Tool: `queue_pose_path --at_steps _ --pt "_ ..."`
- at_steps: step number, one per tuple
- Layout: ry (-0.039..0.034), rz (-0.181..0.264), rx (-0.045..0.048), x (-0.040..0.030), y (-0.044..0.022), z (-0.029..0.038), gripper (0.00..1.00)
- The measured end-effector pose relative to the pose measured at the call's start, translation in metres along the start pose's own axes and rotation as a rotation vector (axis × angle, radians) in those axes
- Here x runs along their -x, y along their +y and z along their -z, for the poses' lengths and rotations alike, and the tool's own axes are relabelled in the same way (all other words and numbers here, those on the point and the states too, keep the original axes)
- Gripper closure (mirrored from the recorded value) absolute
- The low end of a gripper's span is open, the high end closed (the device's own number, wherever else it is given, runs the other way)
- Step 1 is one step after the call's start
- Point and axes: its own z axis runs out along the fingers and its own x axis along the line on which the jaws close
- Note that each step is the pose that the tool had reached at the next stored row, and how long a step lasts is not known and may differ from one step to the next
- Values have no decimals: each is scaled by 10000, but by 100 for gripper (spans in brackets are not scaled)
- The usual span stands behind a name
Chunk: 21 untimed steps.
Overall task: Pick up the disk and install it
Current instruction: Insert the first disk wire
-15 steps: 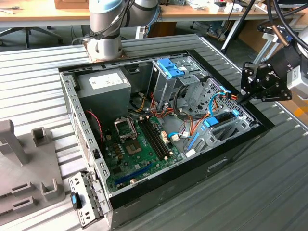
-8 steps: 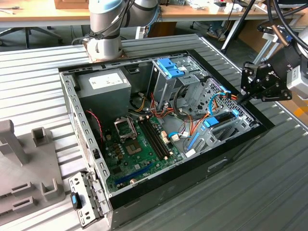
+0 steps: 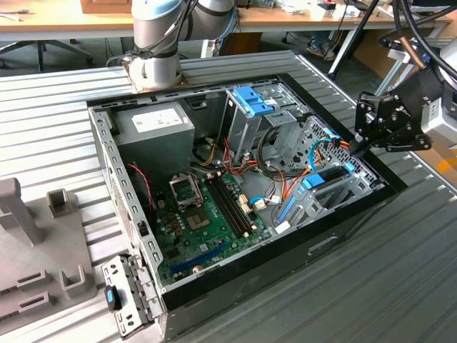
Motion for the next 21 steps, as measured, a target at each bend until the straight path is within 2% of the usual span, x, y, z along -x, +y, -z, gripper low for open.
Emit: queue_pose_path --at_steps 4,11,16,17,19,21 --pt "6 -34 -8 0 1 -1 83" --pt "124 -648 -127 0 2 -3 83" --pt "254 -1330 -260 0 2 -5 83" --pt "273 -1426 -278 6 10 -5 83" --pt "279 -1443 -288 57 74 -8 83" --pt "287 -1478 -295 73 94 -9 83"
